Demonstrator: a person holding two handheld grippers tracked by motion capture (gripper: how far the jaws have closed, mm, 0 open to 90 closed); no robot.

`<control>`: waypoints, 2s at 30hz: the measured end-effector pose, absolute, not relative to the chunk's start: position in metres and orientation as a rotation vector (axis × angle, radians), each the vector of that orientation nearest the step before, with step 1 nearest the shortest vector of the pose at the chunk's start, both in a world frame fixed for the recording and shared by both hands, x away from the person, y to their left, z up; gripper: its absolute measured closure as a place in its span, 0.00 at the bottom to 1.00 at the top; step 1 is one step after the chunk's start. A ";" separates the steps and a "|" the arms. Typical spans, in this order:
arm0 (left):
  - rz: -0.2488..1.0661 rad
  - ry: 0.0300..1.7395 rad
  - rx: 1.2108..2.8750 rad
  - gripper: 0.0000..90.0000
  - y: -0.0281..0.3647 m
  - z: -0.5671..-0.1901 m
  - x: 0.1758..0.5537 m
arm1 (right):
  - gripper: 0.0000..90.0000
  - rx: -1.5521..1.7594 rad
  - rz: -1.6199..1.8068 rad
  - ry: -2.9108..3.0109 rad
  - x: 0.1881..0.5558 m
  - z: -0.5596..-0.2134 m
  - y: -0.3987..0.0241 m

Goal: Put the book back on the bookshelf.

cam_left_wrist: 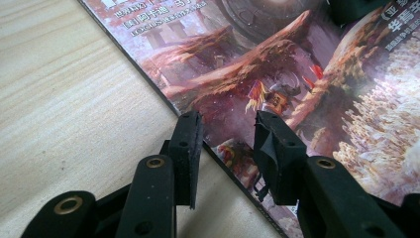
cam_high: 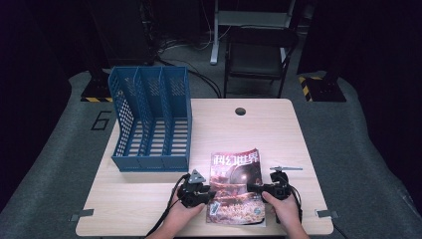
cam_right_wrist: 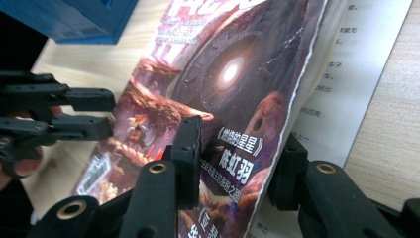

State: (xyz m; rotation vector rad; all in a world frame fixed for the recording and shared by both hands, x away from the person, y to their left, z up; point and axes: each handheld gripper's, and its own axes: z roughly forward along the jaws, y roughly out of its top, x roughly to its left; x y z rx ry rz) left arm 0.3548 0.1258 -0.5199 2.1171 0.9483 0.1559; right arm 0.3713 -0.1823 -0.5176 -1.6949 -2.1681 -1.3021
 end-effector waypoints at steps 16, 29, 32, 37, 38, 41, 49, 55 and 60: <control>0.163 0.944 2.119 0.70 0.126 -0.520 0.355 | 0.57 -1.681 -1.298 -2.120 0.373 -0.520 -0.183; 0.165 0.946 2.108 0.67 0.125 -0.521 0.355 | 0.73 -1.690 -1.321 -2.118 0.372 -0.524 -0.188; 0.164 0.942 2.108 0.67 0.125 -0.521 0.355 | 0.77 -1.692 -1.309 -2.108 0.372 -0.524 -0.189; 0.166 0.940 2.106 0.67 0.125 -0.521 0.356 | 0.83 -1.676 -1.324 -2.138 0.371 -0.524 -0.189; 0.164 0.932 2.113 0.67 0.126 -0.521 0.356 | 0.85 -1.681 -1.320 -2.125 0.370 -0.523 -0.189; 0.168 0.938 2.105 0.67 0.125 -0.521 0.356 | 0.88 -1.686 -1.362 -2.102 0.369 -0.527 -0.190; 0.177 0.927 2.106 0.61 0.124 -0.522 0.357 | 0.94 -1.715 -1.448 -2.037 0.363 -0.529 -0.190; 0.146 0.942 2.076 0.52 0.124 -0.523 0.359 | 0.95 -1.707 -1.494 -2.031 0.360 -0.528 -0.188; 0.137 0.966 2.046 0.45 0.124 -0.523 0.361 | 0.95 -1.685 -1.575 -2.029 0.357 -0.529 -0.190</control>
